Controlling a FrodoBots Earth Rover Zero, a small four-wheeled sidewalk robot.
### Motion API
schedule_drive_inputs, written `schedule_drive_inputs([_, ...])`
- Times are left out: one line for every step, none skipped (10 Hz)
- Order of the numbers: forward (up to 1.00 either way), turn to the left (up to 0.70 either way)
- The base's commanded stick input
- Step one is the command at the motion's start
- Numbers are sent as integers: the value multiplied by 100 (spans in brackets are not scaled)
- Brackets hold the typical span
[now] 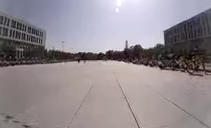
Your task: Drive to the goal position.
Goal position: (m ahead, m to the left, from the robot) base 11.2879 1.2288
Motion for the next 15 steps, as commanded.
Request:
schedule_drive_inputs([100, 0])
schedule_drive_inputs([100, 0])
schedule_drive_inputs([100, 0])
schedule_drive_inputs([100, 0])
schedule_drive_inputs([100, 0])
schedule_drive_inputs([100, 0])
schedule_drive_inputs([100, 0])
schedule_drive_inputs([100, 0])
schedule_drive_inputs([100, 0])
schedule_drive_inputs([100, 0])
schedule_drive_inputs([100, 0])
schedule_drive_inputs([100, 0])
schedule_drive_inputs([100, 0])
schedule_drive_inputs([100, 0])
schedule_drive_inputs([100, 0])
